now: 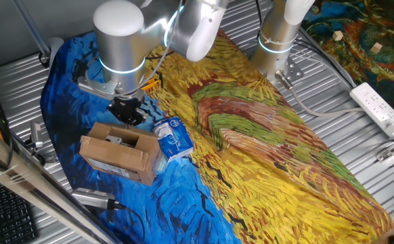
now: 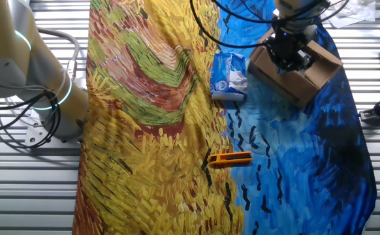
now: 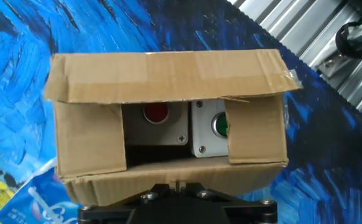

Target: Open a box

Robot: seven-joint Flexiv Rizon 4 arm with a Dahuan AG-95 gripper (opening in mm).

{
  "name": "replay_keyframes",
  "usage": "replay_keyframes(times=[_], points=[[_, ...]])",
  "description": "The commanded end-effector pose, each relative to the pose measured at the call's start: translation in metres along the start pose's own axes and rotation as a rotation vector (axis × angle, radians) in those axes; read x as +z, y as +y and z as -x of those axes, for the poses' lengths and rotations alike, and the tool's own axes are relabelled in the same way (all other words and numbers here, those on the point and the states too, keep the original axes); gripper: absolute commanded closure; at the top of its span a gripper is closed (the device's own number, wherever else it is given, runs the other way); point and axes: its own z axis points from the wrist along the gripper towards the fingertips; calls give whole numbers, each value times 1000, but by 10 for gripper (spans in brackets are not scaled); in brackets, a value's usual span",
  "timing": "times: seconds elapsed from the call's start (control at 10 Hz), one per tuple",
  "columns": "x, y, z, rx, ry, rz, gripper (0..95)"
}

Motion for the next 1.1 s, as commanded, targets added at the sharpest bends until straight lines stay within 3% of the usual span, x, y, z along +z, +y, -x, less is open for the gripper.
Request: replay_keyframes(times=[0.1, 1.1], points=[[2, 1, 5, 5, 1, -2, 950], [4, 3, 10, 5, -3, -1, 950]])
